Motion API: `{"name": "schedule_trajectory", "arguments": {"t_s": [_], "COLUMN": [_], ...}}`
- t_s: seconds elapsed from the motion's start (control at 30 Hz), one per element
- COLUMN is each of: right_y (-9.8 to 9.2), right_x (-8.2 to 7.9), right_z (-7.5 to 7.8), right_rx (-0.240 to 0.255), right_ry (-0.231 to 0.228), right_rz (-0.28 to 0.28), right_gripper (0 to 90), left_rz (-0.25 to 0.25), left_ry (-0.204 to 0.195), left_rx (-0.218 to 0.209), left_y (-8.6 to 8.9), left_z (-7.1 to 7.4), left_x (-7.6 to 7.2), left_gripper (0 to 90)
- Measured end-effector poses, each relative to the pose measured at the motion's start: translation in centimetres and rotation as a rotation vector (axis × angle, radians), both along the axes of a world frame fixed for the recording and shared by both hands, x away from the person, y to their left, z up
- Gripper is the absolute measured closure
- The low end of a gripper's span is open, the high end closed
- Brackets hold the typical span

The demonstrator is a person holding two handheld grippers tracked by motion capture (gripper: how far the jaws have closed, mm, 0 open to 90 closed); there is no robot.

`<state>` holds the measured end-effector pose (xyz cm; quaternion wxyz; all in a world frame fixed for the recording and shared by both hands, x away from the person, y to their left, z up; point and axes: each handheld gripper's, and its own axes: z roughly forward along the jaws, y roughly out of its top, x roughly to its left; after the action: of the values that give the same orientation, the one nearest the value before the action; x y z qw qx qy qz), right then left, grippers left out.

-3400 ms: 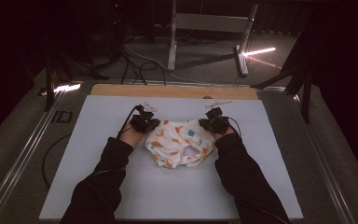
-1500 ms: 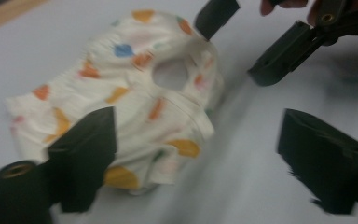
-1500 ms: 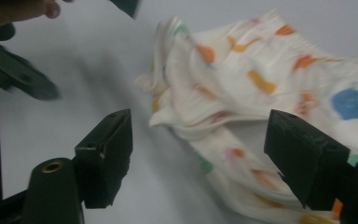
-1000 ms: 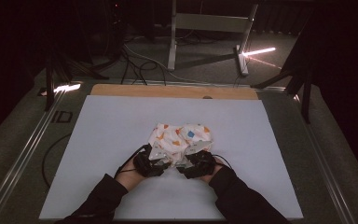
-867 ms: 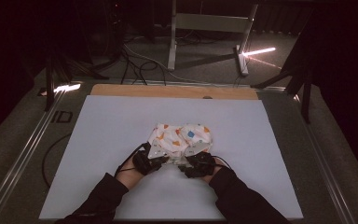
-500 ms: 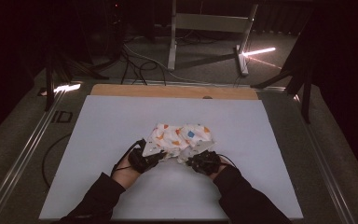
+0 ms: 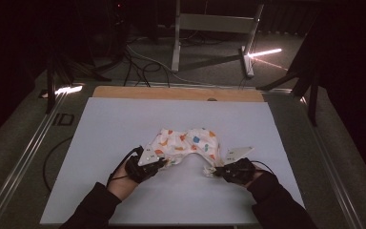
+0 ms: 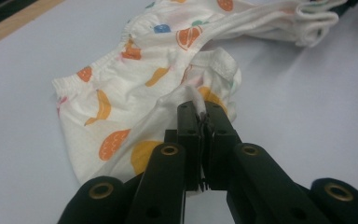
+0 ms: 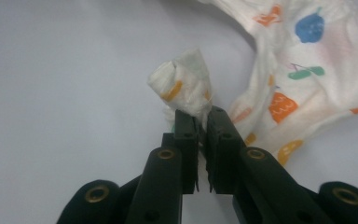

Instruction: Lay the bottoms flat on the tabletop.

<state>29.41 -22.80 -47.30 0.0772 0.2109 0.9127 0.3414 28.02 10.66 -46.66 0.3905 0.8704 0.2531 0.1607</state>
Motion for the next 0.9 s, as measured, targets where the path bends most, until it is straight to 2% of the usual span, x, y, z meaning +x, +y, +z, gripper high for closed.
{"name": "schedule_trajectory", "arguments": {"t_s": [0.03, 0.07, 0.1, 0.13, 0.23, 0.3, 0.33, 0.37, 0.4, 0.47, 0.6, 0.67, 0.73, 0.9], "right_y": [-0.4, -0.7, -0.9, -1.2, -1.7, -1.9, -1.9, -1.9, -1.9, -1.8, -1.6, -1.4, -1.3, -1.2], "right_x": [-0.1, -0.1, -0.2, -0.2, -0.3, -0.1, -0.1, 0.0, 0.1, 0.2, 0.2, 0.0, -0.2, -0.6], "right_z": [0.1, 0.1, 0.0, 0.1, 0.4, 0.7, 0.8, 0.9, 1.0, 1.2, 1.3, 1.1, 1.0, 0.7], "right_rx": [0.000, -0.004, -0.001, 0.023, 0.075, 0.124, 0.150, 0.174, 0.191, 0.223, 0.272, 0.279, 0.277, 0.273], "right_ry": [0.023, 0.020, 0.016, 0.045, 0.022, 0.028, 0.038, 0.051, 0.054, 0.036, 0.017, -0.012, -0.020, -0.030], "right_rz": [-0.002, 0.018, 0.015, -0.004, -0.049, -0.089, -0.111, -0.109, -0.110, -0.155, -0.223, -0.246, -0.255, -0.270], "right_gripper": [82.4, 77.6, 70.2, 65.7, 39.8, 29.0, 20.9, 14.7, 12.8, 12.7, 12.4, 12.4, 12.4, 12.5], "left_rz": [-0.008, -0.016, -0.023, -0.033, -0.060, -0.070, -0.079, -0.089, -0.096, -0.105, -0.096, -0.103, -0.110, -0.133], "left_ry": [0.009, 0.011, 0.015, 0.022, 0.035, 0.050, 0.058, 0.061, 0.060, 0.073, 0.102, 0.115, 0.115, 0.113], "left_rx": [-0.004, -0.005, -0.004, -0.007, -0.002, -0.007, -0.006, -0.003, 0.002, 0.010, 0.021, 0.007, 0.016, 0.024], "left_y": [0.0, -0.1, -0.1, -0.2, -0.3, -0.3, -0.3, -0.3, -0.2, 0.0, 0.7, 1.1, 1.1, -0.2], "left_z": [0.0, 0.0, 0.0, -0.1, -0.3, -0.4, -0.5, -0.5, -0.6, -0.7, -1.1, -1.4, -1.7, -2.1], "left_x": [-0.3, -0.6, -0.9, -1.2, -1.9, -2.4, -2.6, -2.8, -3.1, -3.5, -3.9, -4.1, -4.4, -4.4], "left_gripper": [87.2, 87.1, 87.1, 87.1, 86.9, 85.6, 83.0, 78.8, 72.7, 61.3, 56.6, 55.6, 53.9, 53.9]}}
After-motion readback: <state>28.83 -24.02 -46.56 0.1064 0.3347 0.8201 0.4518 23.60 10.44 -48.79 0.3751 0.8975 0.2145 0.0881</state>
